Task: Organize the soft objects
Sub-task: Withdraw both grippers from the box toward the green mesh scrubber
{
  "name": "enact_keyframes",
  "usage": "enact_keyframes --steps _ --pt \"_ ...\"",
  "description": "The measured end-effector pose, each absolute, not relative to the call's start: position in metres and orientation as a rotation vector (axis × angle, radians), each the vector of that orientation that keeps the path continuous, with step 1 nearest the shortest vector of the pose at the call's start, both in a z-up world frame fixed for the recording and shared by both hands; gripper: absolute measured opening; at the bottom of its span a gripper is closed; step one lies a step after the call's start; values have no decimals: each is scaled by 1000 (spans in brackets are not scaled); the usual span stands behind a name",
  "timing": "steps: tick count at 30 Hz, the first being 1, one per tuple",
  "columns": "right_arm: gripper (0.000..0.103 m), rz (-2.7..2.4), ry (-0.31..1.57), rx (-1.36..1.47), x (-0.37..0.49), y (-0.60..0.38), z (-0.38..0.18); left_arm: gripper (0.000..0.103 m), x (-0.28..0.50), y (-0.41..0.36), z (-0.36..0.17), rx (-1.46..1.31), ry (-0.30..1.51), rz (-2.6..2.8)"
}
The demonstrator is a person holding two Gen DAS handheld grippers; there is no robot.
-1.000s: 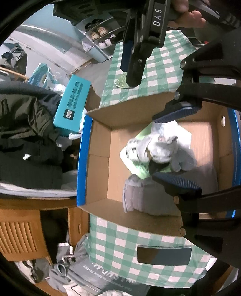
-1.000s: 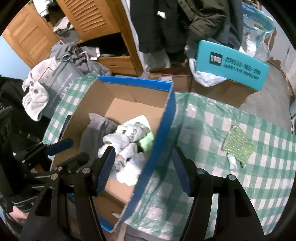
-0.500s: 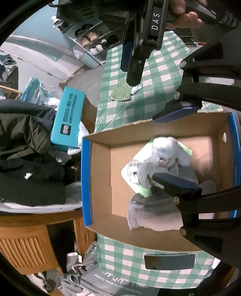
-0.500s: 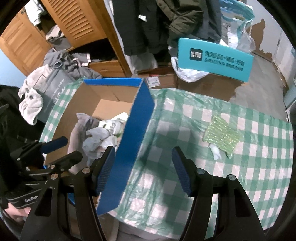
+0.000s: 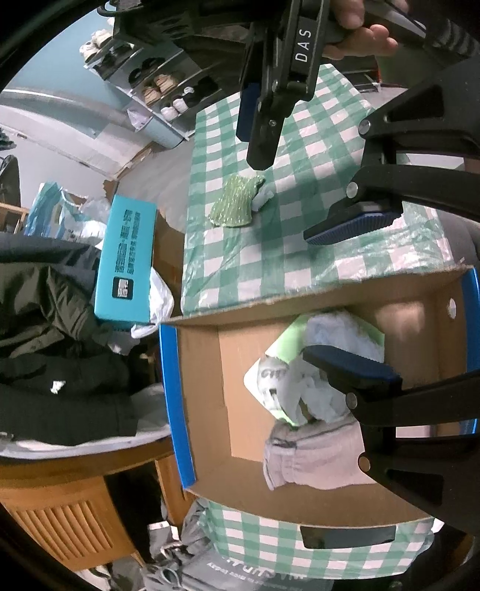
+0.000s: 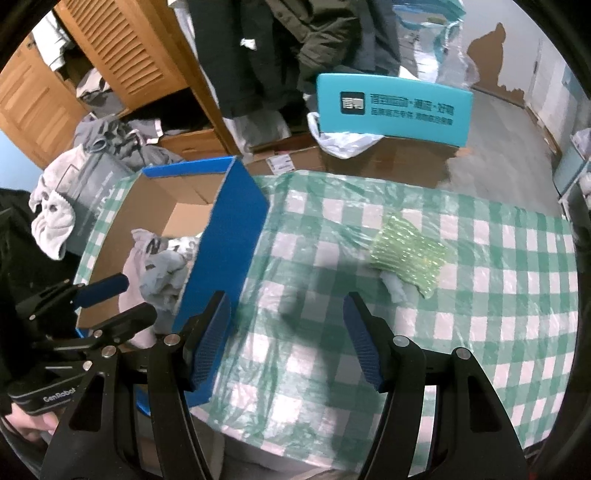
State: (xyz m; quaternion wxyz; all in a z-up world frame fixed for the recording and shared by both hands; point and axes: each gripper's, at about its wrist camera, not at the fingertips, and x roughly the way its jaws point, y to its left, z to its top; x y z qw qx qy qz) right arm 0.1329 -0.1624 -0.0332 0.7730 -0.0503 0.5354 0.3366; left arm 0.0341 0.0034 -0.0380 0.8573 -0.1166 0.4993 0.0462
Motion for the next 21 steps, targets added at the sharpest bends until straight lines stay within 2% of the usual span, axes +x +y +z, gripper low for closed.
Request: enact_keyframes --steps 21 --pt "64 621 1175 -49 156 -234 -52 58 66 -46 -52 -193 1100 37"
